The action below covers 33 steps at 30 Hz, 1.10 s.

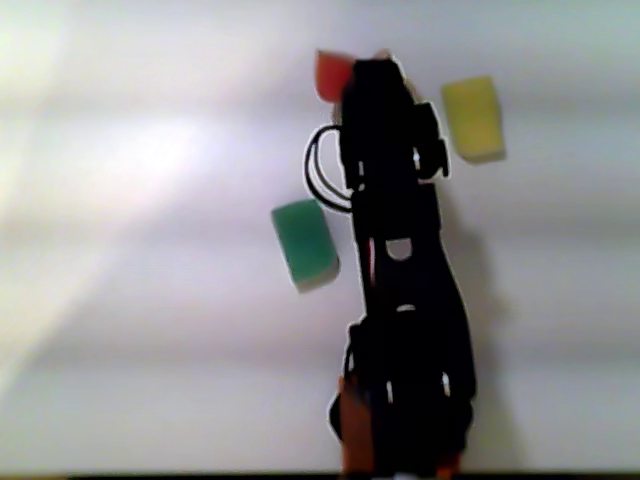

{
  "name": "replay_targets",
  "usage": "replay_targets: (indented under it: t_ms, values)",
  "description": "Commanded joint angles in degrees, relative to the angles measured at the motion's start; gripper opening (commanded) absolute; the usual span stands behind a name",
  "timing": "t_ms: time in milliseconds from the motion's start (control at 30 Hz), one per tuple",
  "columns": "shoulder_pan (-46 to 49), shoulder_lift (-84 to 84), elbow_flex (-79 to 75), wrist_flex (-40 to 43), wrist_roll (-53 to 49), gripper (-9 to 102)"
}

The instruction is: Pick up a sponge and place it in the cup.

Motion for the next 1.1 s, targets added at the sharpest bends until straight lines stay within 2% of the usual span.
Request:
replay_targets:
  t_ms: [0,33,100,267,400,567,833,967,1067]
  values:
    - [-1.4,1.0,0.3,-0.2,-0.6,0]
    - [-1.3,1.0,0.4,-0.4,-1.1,0]
    - [-1.3,1.0,0.5,-1.4,-1.2,10]
    - [-1.3,1.0,0.7,-2.4,-1.0,22]
    - [-1.1,1.0,0.6,-2.8,-1.0,37]
    - [-0.4,1.3,0.5,-2.9,-1.3,40]
    - [0.9,3.4,-1.1,-0.4,-1.3,39]
    - [3.0,6.2,-0.7,1.1,-2.4,14]
    - [3.8,8.9,-1.1,3.3,-1.6,5]
